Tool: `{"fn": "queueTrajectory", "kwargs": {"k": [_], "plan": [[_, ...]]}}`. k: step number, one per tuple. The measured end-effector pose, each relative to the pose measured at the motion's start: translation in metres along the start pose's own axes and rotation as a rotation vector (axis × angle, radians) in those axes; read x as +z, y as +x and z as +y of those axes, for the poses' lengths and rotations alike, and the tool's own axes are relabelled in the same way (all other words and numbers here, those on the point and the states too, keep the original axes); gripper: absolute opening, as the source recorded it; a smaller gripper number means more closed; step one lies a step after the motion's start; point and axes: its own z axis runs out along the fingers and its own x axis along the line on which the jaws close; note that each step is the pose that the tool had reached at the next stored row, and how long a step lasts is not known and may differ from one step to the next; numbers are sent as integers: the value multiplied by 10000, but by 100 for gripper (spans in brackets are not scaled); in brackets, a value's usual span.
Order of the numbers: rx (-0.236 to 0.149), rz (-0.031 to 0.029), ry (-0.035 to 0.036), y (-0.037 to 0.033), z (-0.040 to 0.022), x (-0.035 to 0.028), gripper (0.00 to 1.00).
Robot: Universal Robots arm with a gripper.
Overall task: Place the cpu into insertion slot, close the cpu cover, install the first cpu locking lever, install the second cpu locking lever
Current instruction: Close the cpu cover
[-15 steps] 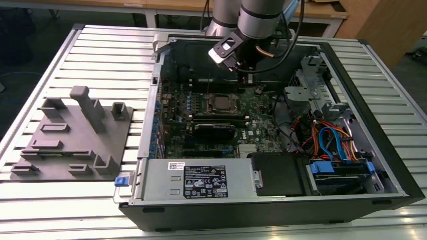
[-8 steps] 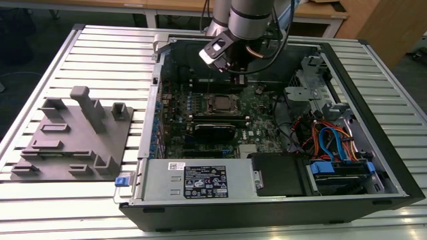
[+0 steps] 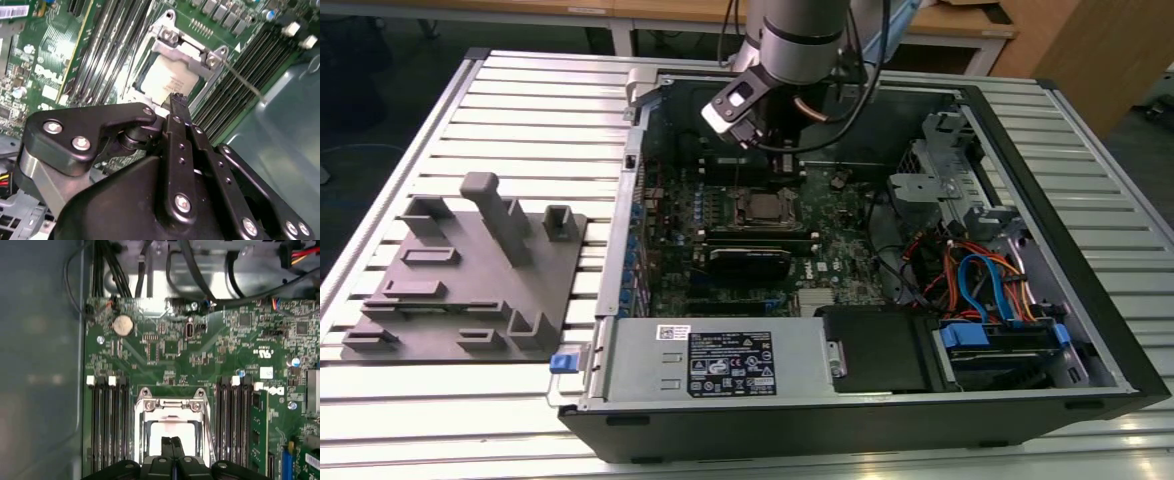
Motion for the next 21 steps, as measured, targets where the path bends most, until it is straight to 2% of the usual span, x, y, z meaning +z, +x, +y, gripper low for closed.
{"fn": "queueTrajectory", "kwargs": {"k": [6, 11, 16, 21], "plan": [[-40, -1, 32, -1, -112, 52, 10], [-40, 1, 38, -2, -178, 94, 10], [-40, -1, 39, -4, -224, 155, 10], [-61, -1, 40, -5, -241, 211, 10]]}}
